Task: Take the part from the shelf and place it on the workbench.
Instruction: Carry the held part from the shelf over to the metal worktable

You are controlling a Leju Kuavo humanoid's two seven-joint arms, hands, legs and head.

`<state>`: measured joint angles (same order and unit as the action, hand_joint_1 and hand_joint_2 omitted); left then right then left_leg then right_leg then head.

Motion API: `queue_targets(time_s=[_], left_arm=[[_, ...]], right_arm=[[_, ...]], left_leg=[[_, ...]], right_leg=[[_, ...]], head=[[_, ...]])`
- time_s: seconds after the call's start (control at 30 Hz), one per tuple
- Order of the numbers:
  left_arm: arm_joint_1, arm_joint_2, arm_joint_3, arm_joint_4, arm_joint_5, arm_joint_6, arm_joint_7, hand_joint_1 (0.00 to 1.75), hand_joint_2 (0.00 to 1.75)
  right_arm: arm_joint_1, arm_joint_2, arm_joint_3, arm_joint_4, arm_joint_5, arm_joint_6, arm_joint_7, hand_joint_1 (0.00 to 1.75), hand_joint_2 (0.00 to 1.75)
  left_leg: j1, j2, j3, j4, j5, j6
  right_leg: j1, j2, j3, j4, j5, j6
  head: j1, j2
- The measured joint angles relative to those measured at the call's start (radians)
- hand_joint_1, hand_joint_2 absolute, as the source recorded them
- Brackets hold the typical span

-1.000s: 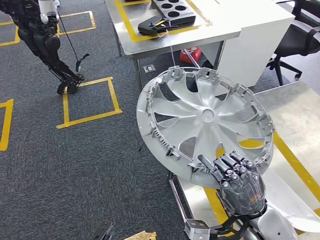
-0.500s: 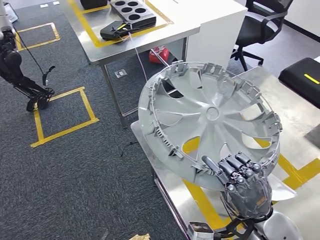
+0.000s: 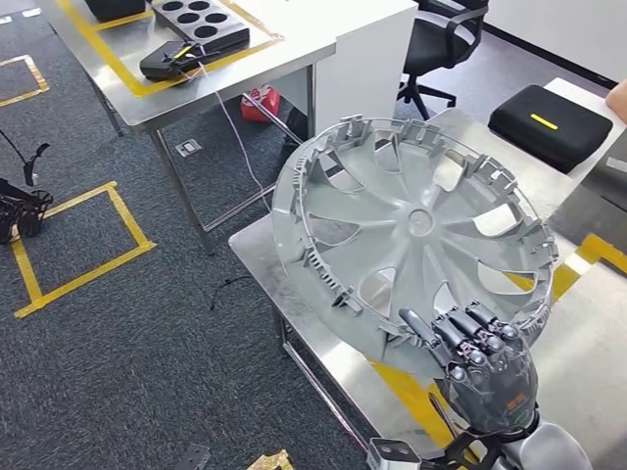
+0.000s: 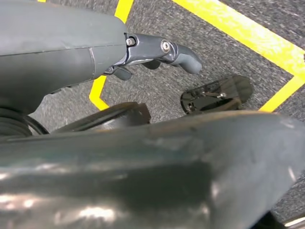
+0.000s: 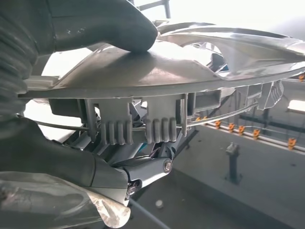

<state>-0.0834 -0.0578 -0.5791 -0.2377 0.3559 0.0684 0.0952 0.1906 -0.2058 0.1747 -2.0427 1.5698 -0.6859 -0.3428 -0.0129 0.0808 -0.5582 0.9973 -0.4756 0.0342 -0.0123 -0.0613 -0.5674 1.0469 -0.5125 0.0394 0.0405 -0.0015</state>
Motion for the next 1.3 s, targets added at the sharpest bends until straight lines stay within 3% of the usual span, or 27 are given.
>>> queue_targets(time_s=[0.07,0.13,0.2,0.27,0.33,0.37,0.4,0.43,0.5,0.57,0.63,0.67,0.73,0.8,0.87,0.9,0.93,0.97,1.03,1.07,1.13,1.17,1.23,1.3], left_arm=[[-0.001,0.000,0.000,0.000,-0.001,-0.002,0.001,0.00,0.00],[-0.003,-0.001,0.000,0.000,-0.002,-0.003,0.003,0.00,0.00],[-0.006,-0.001,0.000,0.000,-0.005,-0.005,0.004,0.00,0.00],[-0.006,-0.001,-0.001,0.000,-0.009,-0.007,0.006,0.00,0.00],[-0.004,-0.001,-0.001,0.000,-0.010,-0.008,0.007,0.00,0.00],[-0.003,-0.001,-0.001,0.000,-0.010,-0.008,0.008,0.00,0.00],[-0.004,-0.001,-0.001,0.000,-0.011,-0.009,0.008,0.00,0.00],[-0.005,-0.001,-0.001,0.000,-0.012,-0.010,0.009,0.00,0.00],[-0.009,-0.001,-0.001,0.000,-0.015,-0.014,0.009,0.00,0.00],[-0.012,-0.001,-0.002,0.000,-0.017,-0.018,0.011,0.00,0.00],[-0.015,-0.003,-0.002,0.000,-0.017,-0.020,0.013,0.00,0.00],[-0.016,-0.005,-0.003,0.000,-0.017,-0.020,0.013,0.00,0.00],[-0.018,-0.008,-0.003,0.000,-0.017,-0.021,0.014,0.00,0.00],[-0.017,-0.009,-0.003,0.000,-0.017,-0.021,0.014,0.00,0.00],[-0.016,-0.009,-0.003,0.000,-0.017,-0.021,0.014,0.00,0.00],[-0.016,-0.009,-0.003,0.000,-0.017,-0.021,0.014,0.00,0.00],[-0.017,-0.010,-0.003,0.000,-0.017,-0.021,0.014,0.00,0.00],[-0.018,-0.010,-0.003,0.000,-0.017,-0.022,0.014,0.00,0.00],[-0.020,-0.012,-0.003,0.000,-0.018,-0.024,0.014,0.00,0.00],[-0.020,-0.013,-0.003,0.000,-0.018,-0.025,0.014,0.00,0.00],[-0.021,-0.014,-0.003,0.000,-0.018,-0.026,0.014,0.00,0.00],[-0.022,-0.014,-0.003,0.000,-0.018,-0.026,0.014,0.00,0.00],[-0.024,-0.015,-0.004,0.000,-0.018,-0.027,0.015,0.00,0.00],[-0.023,-0.015,-0.004,0.000,-0.018,-0.028,0.015,0.00,0.00]], right_arm=[[0.003,0.003,-0.002,-0.004,0.000,0.000,-0.002,1.75,1.75],[0.009,0.007,-0.007,-0.005,-0.001,0.000,-0.004,1.75,1.75],[0.015,0.012,-0.014,-0.007,-0.001,0.000,-0.008,1.75,1.75],[0.017,0.017,-0.019,-0.009,-0.001,0.000,-0.011,1.75,1.75],[0.019,0.021,-0.021,-0.009,-0.001,0.000,-0.013,1.75,1.75],[0.020,0.022,-0.022,-0.009,0.000,0.000,-0.014,1.75,1.75],[0.021,0.023,-0.023,-0.009,0.000,0.000,-0.015,1.75,1.75],[0.021,0.024,-0.024,-0.009,0.000,0.000,-0.016,1.75,1.75],[0.021,0.025,-0.024,-0.009,0.000,0.000,-0.019,1.75,1.75],[0.021,0.026,-0.026,-0.009,0.000,0.000,-0.023,1.75,1.75],[0.024,0.027,-0.031,-0.010,0.000,0.000,-0.026,1.75,1.75],[0.027,0.028,-0.035,-0.010,0.000,0.000,-0.027,1.75,1.75],[0.030,0.028,-0.041,-0.010,0.000,0.000,-0.029,1.75,1.75],[0.031,0.028,-0.043,-0.010,0.000,0.000,-0.030,1.75,1.75],[0.033,0.028,-0.045,-0.010,0.000,0.000,-0.030,1.75,1.75],[0.035,0.028,-0.047,-0.010,0.000,0.000,-0.030,1.75,1.75],[0.036,0.028,-0.048,-0.010,0.000,0.000,-0.030,1.75,1.75],[0.037,0.028,-0.049,-0.010,0.000,0.000,-0.030,1.75,1.75],[0.036,0.028,-0.050,-0.010,0.000,0.000,-0.030,1.75,1.75],[0.037,0.028,-0.050,-0.010,0.000,0.000,-0.030,1.75,1.75],[0.040,0.028,-0.052,-0.010,-0.001,0.000,-0.029,1.75,1.75],[0.042,0.028,-0.053,-0.010,-0.001,0.000,-0.029,1.75,1.75],[0.042,0.029,-0.056,-0.010,-0.001,0.000,-0.029,1.75,1.75],[0.040,0.030,-0.057,-0.010,-0.001,0.000,-0.029,1.75,1.75]], left_leg=[[-0.006,0.019,-0.001,0.004,0.000,-0.007],[-0.006,0.038,-0.002,0.007,-0.002,-0.015],[-0.001,0.009,-0.013,0.041,-0.031,-0.026],[0.008,-0.046,-0.055,0.150,-0.098,-0.037],[0.012,-0.067,-0.105,0.274,-0.149,-0.042],[0.013,-0.069,-0.113,0.297,-0.148,-0.043],[0.015,-0.070,-0.104,0.280,-0.128,-0.043],[0.016,-0.076,-0.078,0.227,-0.092,-0.042],[0.021,-0.114,-0.016,0.091,-0.031,-0.036],[0.023,-0.144,0.011,0.023,-0.018,-0.031],[0.021,-0.134,0.010,0.014,-0.019,-0.024],[0.022,-0.124,0.009,0.010,-0.015,-0.017],[0.025,-0.102,0.008,0.000,-0.008,-0.005],[0.022,-0.078,0.006,-0.001,-0.007,0.000],[0.019,-0.052,0.005,-0.001,-0.007,0.000],[0.018,-0.041,0.005,0.000,-0.007,0.000],[0.018,-0.030,0.006,0.000,-0.008,0.000],[0.017,-0.020,0.007,0.000,-0.009,-0.002],[0.012,-0.004,0.008,0.004,-0.012,-0.008],[0.009,0.004,0.007,0.005,-0.012,-0.012],[0.007,0.020,0.007,0.006,-0.012,-0.020],[0.008,0.019,0.007,0.009,-0.016,-0.025],[0.013,-0.014,-0.009,0.055,-0.052,-0.036],[0.016,-0.056,-0.060,0.179,-0.120,-0.043]], right_leg=[[0.009,-0.027,0.028,-0.053,0.006,-0.011],[0.008,-0.005,0.025,-0.056,0.013,-0.021],[0.003,0.017,0.021,-0.059,0.022,-0.032],[0.000,0.040,0.016,-0.060,0.028,-0.041],[0.001,0.066,0.012,-0.059,0.031,-0.044],[0.001,0.081,0.010,-0.058,0.033,-0.044],[0.001,0.095,0.010,-0.057,0.034,-0.043],[0.000,0.108,0.010,-0.055,0.034,-0.042],[0.001,0.132,0.006,-0.050,0.035,-0.037],[-0.001,0.152,-0.006,-0.046,0.039,-0.024],[-0.004,0.169,-0.020,-0.047,0.045,-0.009],[-0.004,0.164,-0.027,-0.044,0.042,-0.004],[-0.002,0.124,-0.059,0.011,0.005,0.003],[-0.001,0.080,-0.116,0.140,-0.061,0.009],[-0.002,0.069,-0.152,0.231,-0.091,0.014],[-0.002,0.066,-0.143,0.221,-0.077,0.015],[-0.002,0.059,-0.114,0.171,-0.049,0.014],[-0.002,0.043,-0.072,0.096,-0.017,0.013],[0.004,0.009,-0.003,-0.025,0.017,0.006],[0.007,0.001,0.010,-0.050,0.019,0.001],[0.009,0.016,0.007,-0.052,0.021,-0.010],[0.007,0.025,0.005,-0.053,0.024,-0.016],[0.002,0.043,0.004,-0.056,0.031,-0.029],[0.000,0.061,0.002,-0.057,0.035,-0.037]], head=[[-0.001,0.000],[-0.001,0.000],[-0.003,0.000],[-0.006,0.000],[-0.006,0.000],[-0.006,0.000],[-0.006,0.000],[-0.005,0.000],[-0.005,0.000],[-0.005,0.000],[-0.005,0.000],[-0.004,0.000],[0.001,0.000],[0.006,0.000],[0.006,0.000],[0.006,0.000],[0.006,0.000],[0.006,0.000],[0.005,0.000],[0.005,0.000],[0.004,0.000],[0.005,0.000],[0.002,0.000],[-0.003,0.000]])
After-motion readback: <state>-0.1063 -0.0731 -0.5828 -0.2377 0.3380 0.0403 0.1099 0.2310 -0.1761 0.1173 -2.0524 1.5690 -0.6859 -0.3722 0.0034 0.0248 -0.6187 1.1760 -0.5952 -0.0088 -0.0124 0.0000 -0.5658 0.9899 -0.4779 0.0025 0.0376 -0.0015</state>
